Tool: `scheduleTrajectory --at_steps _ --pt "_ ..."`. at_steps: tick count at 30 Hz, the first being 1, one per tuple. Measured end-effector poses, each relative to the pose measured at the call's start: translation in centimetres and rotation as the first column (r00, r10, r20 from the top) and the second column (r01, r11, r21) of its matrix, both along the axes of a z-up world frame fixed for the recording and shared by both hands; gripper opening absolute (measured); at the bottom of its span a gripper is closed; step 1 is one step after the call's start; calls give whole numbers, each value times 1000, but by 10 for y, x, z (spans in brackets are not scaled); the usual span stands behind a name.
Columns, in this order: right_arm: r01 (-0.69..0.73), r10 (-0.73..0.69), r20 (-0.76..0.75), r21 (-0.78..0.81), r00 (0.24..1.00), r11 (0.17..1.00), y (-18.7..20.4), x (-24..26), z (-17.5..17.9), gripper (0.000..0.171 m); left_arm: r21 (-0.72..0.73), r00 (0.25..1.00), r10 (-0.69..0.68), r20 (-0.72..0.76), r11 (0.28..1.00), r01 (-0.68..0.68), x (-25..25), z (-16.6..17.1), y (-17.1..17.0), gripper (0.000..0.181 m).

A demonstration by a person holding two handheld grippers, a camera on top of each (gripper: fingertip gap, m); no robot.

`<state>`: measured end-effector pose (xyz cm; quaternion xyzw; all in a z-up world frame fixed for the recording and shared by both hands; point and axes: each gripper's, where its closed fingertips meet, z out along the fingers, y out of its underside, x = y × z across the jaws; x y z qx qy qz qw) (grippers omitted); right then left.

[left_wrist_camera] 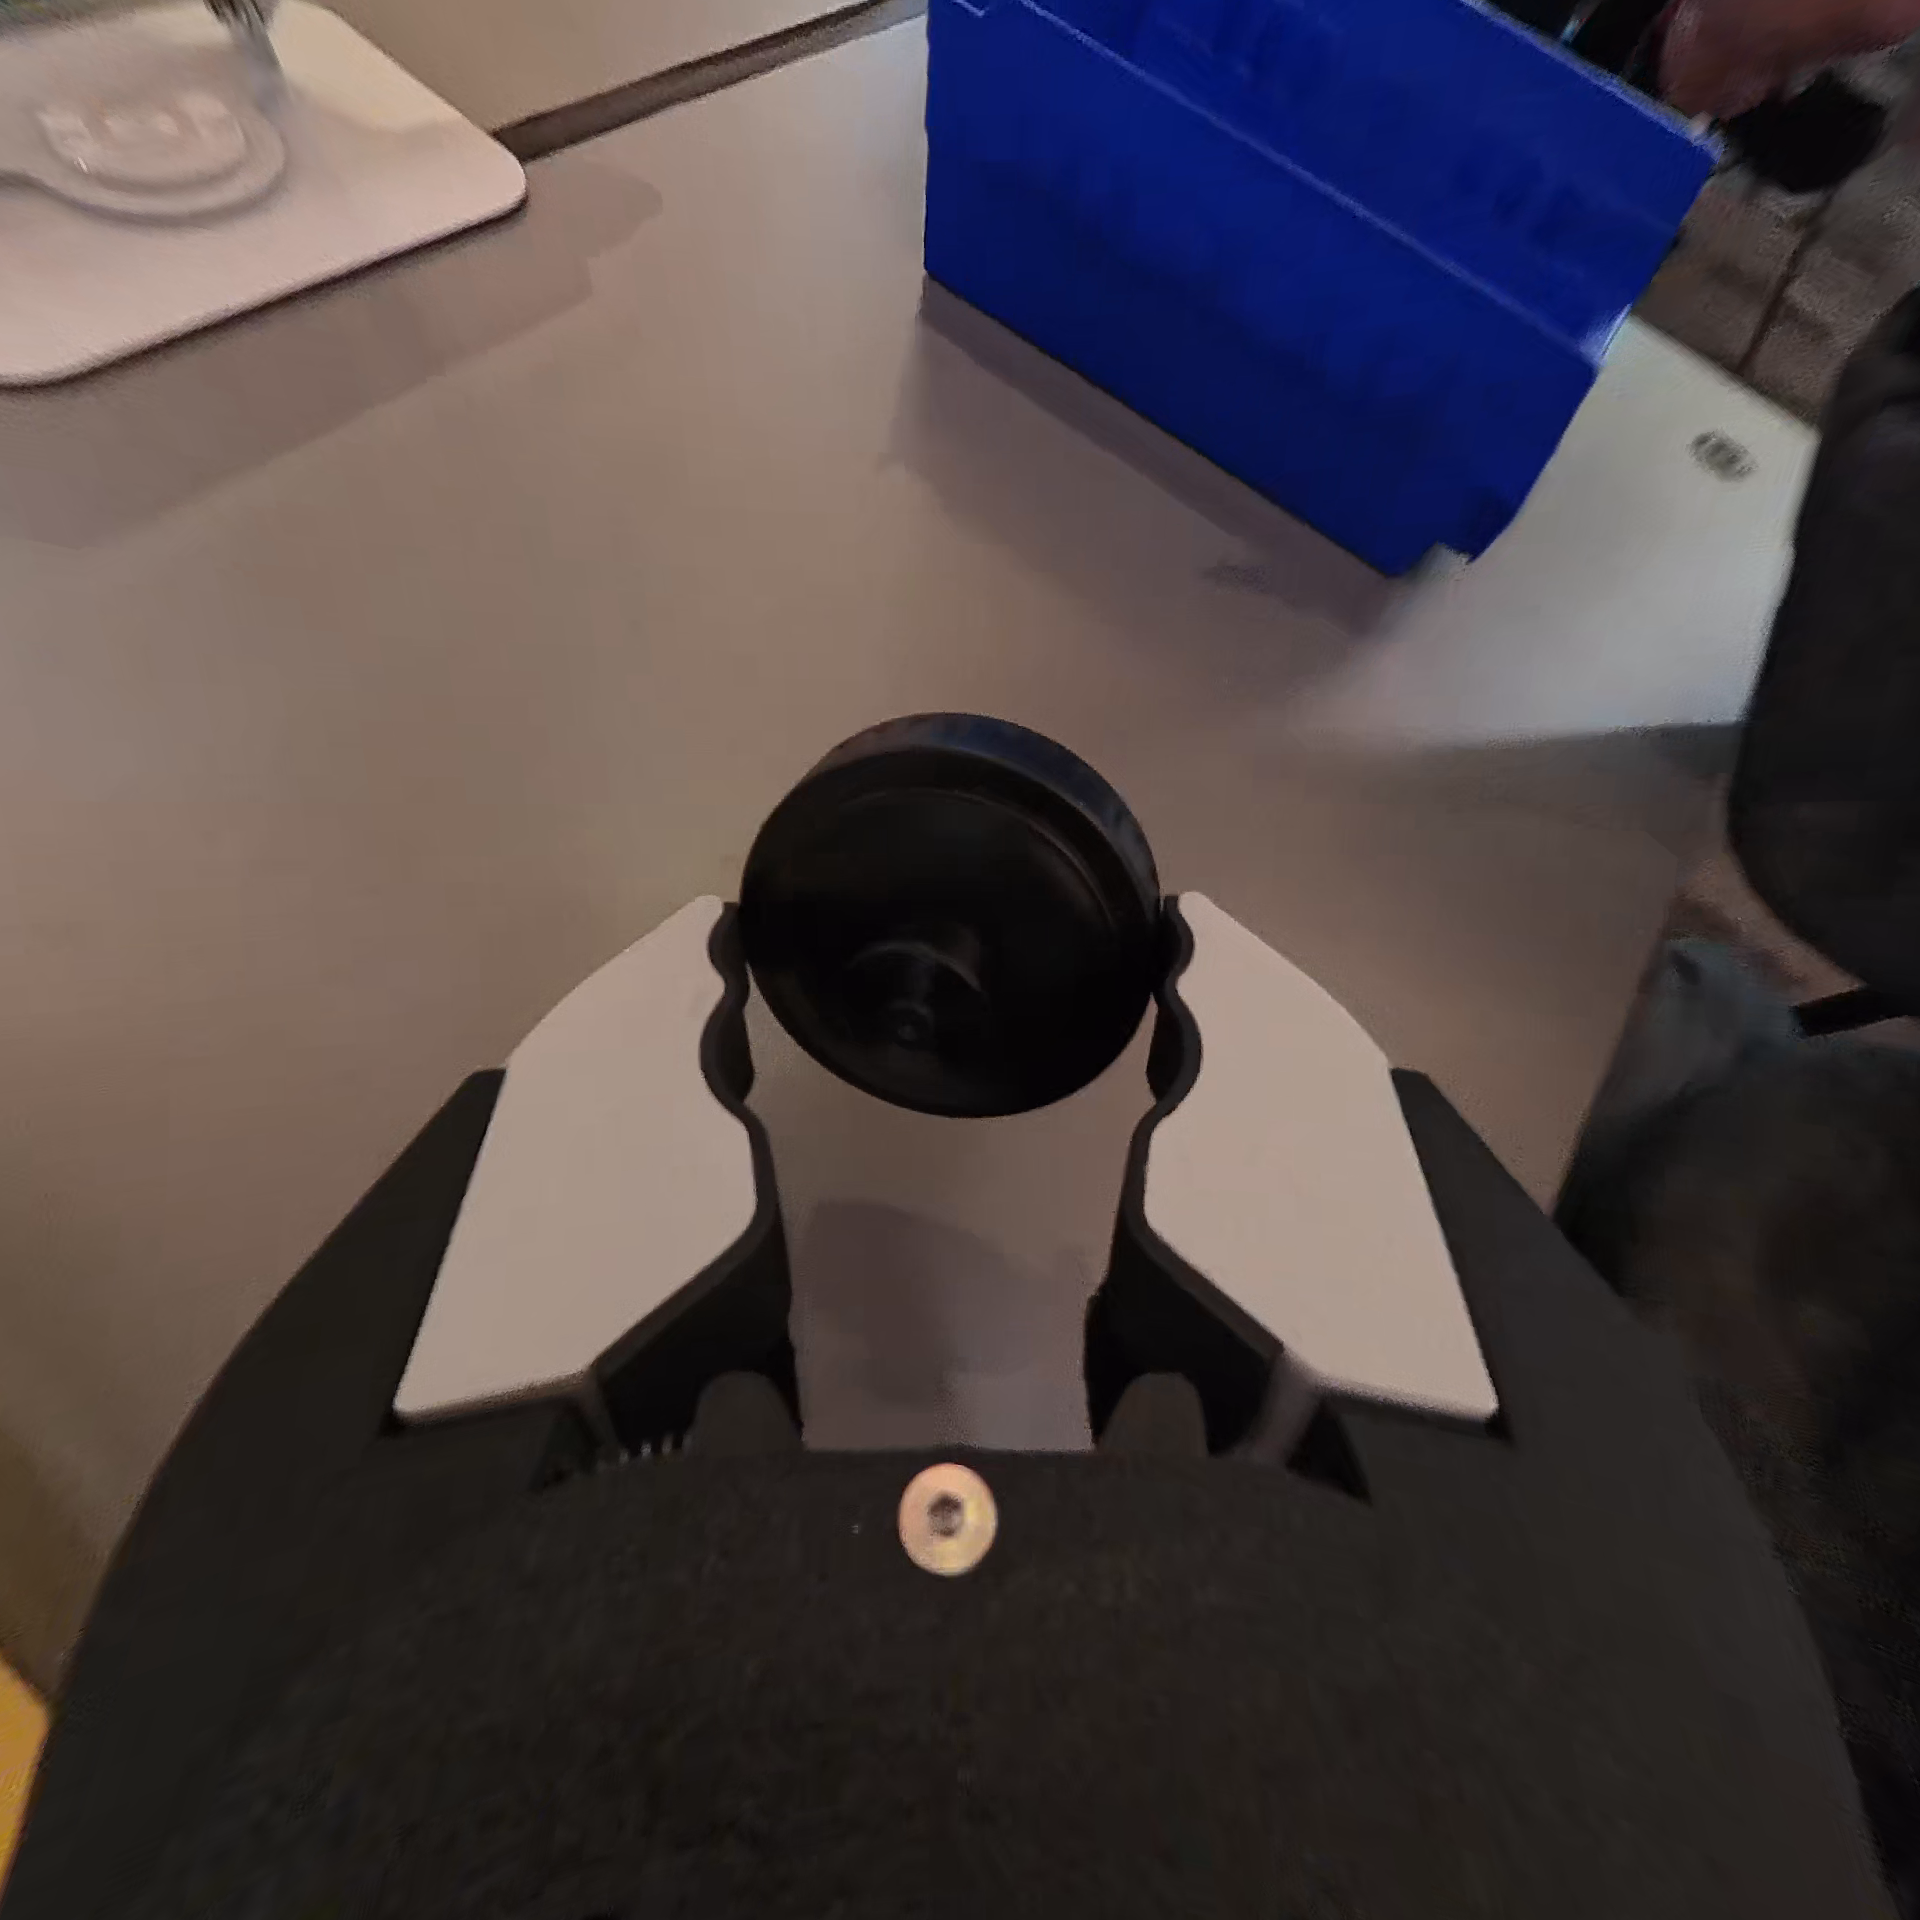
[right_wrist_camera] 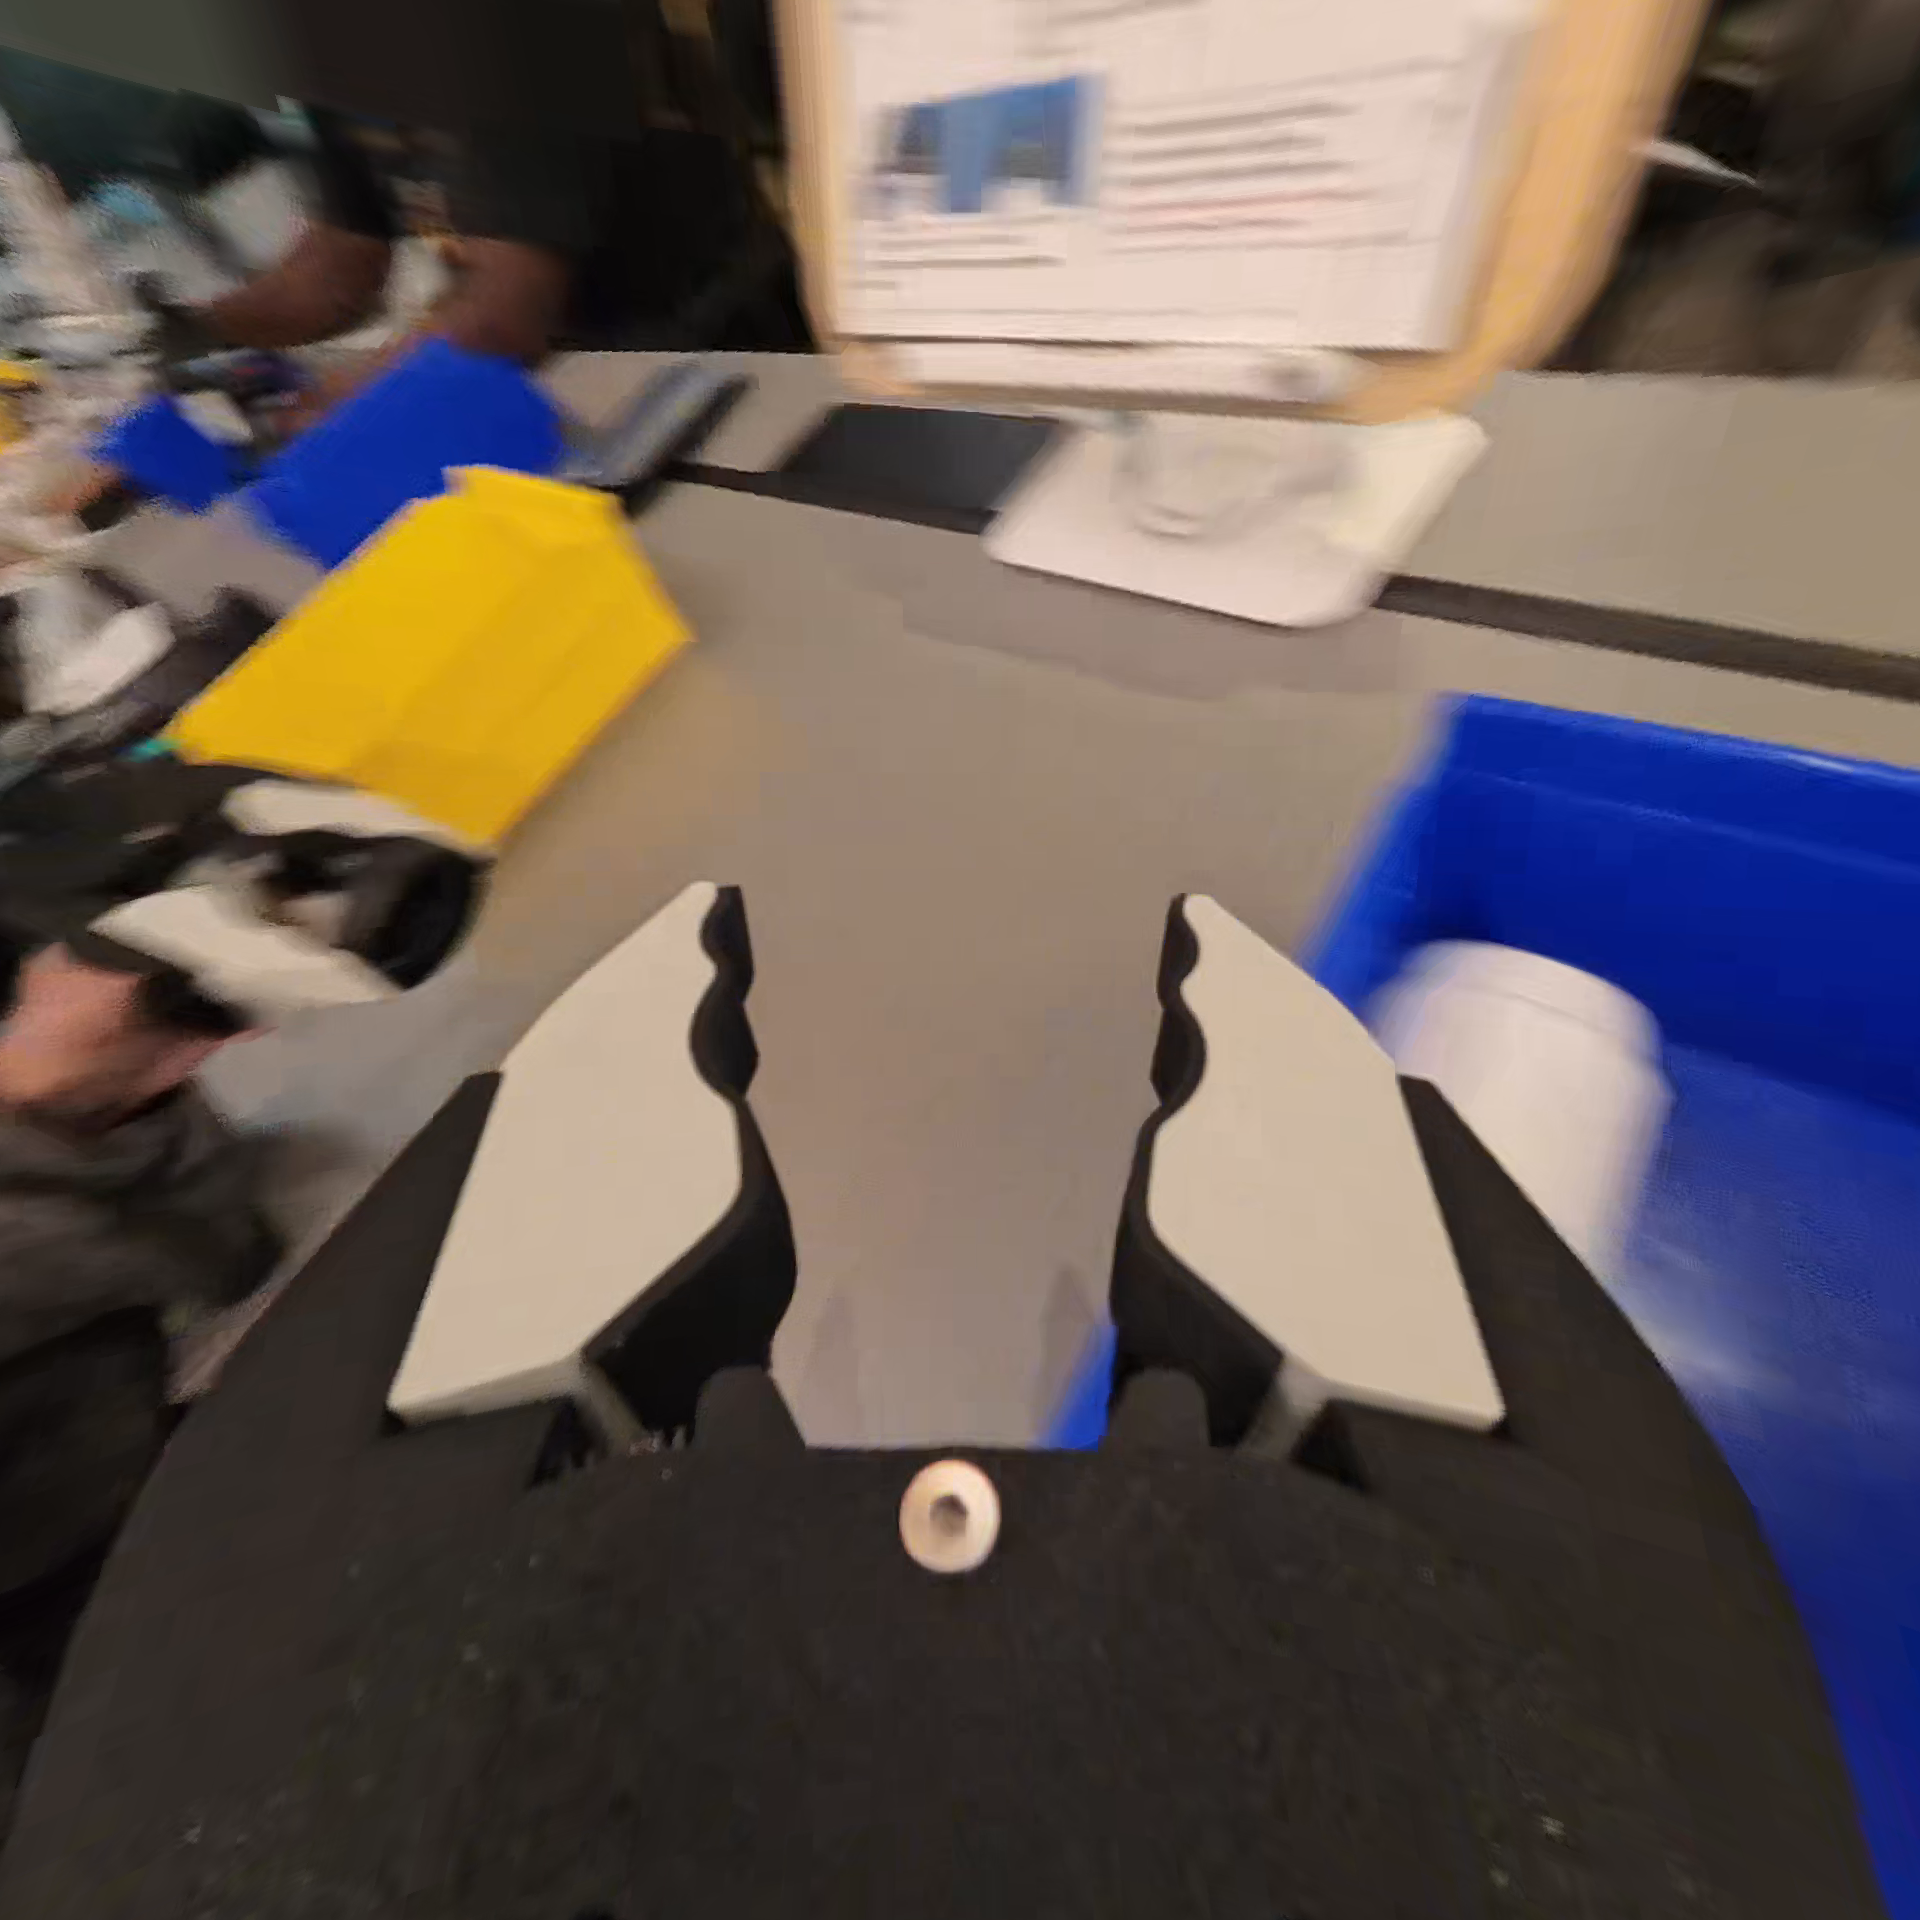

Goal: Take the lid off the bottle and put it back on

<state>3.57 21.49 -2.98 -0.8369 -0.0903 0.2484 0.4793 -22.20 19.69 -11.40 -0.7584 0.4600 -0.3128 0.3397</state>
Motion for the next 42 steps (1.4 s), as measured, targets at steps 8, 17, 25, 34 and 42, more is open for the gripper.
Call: scheduleTrajectory --at_steps 8,17,25,34,42 --pt "-494 481 -182 -28 857 869 -47 -193 -44 70 470 956 -30 -293 866 171 33 3 -19 75" --pt "-542 497 -267 -134 826 829 -53 -225 -77 27 517 942 6 -336 837 179 41 -6 -21 74" --pt "-484 459 -174 -152 872 862 -51 -198 -79 17 204 993 0 -122 979 25 18 -19 -36 74" --pt "-73 68 165 22 984 997 -28 -12 15 17 -167 982 10 190 986 22 14 -24 -93 82" --pt "413 -149 656 -267 740 871 -11 190 -108 18 -164 974 -43 222 983 80 21 -21 -107 79"
